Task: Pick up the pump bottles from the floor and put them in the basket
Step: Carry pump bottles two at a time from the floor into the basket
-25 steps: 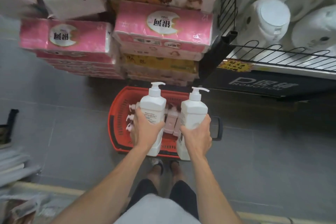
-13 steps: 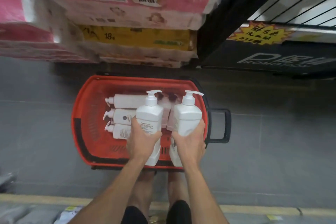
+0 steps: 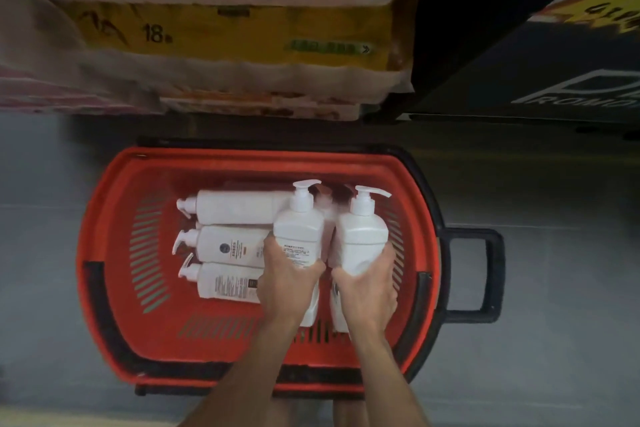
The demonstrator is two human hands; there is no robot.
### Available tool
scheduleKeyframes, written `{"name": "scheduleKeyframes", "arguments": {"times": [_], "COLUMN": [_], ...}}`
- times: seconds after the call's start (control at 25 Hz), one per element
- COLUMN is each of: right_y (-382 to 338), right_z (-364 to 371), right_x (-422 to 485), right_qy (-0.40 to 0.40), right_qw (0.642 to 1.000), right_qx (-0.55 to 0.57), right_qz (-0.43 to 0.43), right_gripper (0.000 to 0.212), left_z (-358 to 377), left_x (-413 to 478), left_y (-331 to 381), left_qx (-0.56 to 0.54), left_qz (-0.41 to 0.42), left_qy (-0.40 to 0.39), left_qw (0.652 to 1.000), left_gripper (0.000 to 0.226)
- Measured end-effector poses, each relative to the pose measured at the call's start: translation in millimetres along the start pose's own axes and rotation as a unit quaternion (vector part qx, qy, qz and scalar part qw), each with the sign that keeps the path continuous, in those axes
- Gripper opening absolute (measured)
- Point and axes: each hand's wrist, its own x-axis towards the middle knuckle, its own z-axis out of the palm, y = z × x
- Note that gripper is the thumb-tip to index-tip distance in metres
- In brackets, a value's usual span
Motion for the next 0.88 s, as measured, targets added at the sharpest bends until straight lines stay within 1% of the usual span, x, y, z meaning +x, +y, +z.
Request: {"name": "scheduleKeyframes", "arguments": {"times": [0.16, 0.24, 0.32, 0.56, 0.76, 0.88], "right_y": [13.4, 23.6, 30.7, 42.8, 46.9, 50.4], "right_z": [21.2, 31.9, 40.8, 58.5, 70.0, 74.2], "right_x": [25.1, 34.1, 40.2, 50.3, 57.7, 62.8], "right_qy": [0.007, -0.001, -0.002, 0.002, -0.005, -0.015], "right_qw": [1.000, 1.000, 1.000, 1.000, 1.000, 1.000], "right_qx": [0.012, 0.008, 0.012, 0.017, 0.001, 0.001], "right_qz": [-0.013, -0.025, -0.023, -0.013, -0.023, -0.020], "right_gripper": [0.089, 0.092, 0.095, 0.097, 0.102, 0.100], "left_z": [31.4, 44.8, 55.1, 74.1, 79.5, 81.4], "left_x": [14.1, 22.1, 29.1, 33.9, 44.2, 49.2], "left_y": [-5.3, -11.7, -16.1, -17.8, -19.3, -19.7], "left_qx": [0.014, 0.001, -0.004, 0.029, 0.062, 0.051], "left_qz": [0.013, 0.004, -0.009, -0.042, -0.031, -0.020], "left_qy": [-0.017, -0.020, -0.011, 0.024, 0.009, 0.000], "left_qw": [1.000, 1.000, 1.000, 0.998, 0.998, 0.999], "left_gripper": [0.084, 0.084, 0.084, 0.075, 0.077, 0.081]}}
